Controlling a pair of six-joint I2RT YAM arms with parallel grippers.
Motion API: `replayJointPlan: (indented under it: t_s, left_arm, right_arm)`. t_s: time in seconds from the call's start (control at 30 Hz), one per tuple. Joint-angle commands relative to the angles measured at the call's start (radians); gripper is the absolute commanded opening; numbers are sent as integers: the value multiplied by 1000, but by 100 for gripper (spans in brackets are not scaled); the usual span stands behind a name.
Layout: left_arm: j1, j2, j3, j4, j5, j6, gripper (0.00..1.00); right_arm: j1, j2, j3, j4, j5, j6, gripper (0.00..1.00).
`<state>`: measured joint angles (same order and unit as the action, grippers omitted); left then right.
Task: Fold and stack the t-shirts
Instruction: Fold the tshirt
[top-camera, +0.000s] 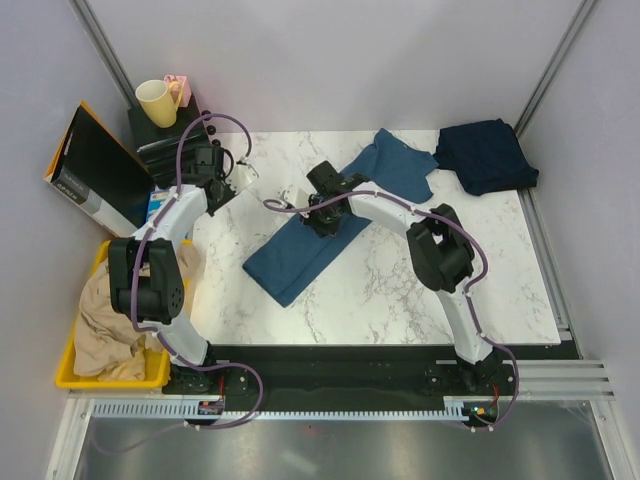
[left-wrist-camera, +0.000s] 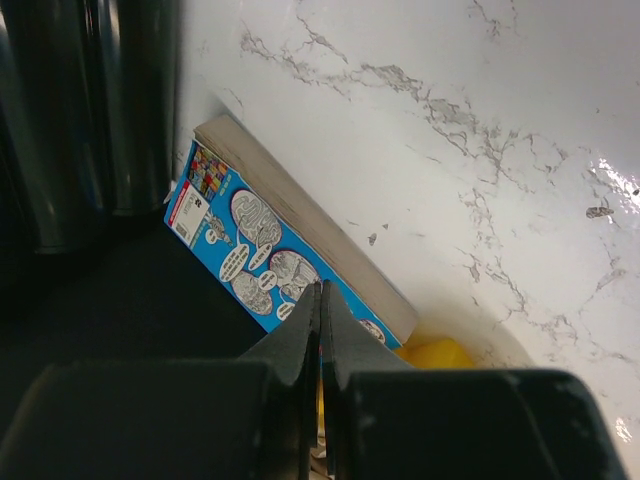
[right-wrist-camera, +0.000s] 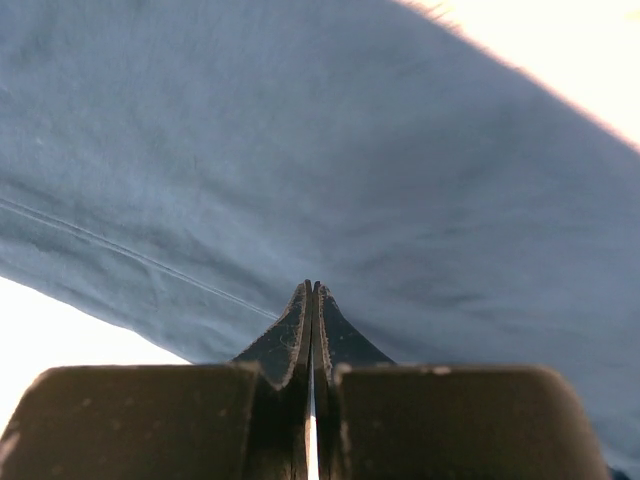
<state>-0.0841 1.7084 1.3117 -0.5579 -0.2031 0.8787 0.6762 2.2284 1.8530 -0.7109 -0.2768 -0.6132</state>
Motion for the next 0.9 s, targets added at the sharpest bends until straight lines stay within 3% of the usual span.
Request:
replayJointPlan:
  t_s: [0.0, 0.27, 0.5, 0.87]
  left_arm:
    - [14, -55, 0, 33, 25, -37, 2]
    - [15, -127, -81, 58, 59, 15, 2]
    - [18, -181, -150, 90, 96, 75, 2]
    - [18, -182, -169, 101, 146, 103, 2]
  right_arm:
    - [20, 14, -30, -15, -4, 7, 0]
    - [23, -56, -216, -13, 77, -34, 0]
    - [23, -252, -496, -24, 122, -48, 0]
    - [20, -524, -794, -145, 200, -65, 0]
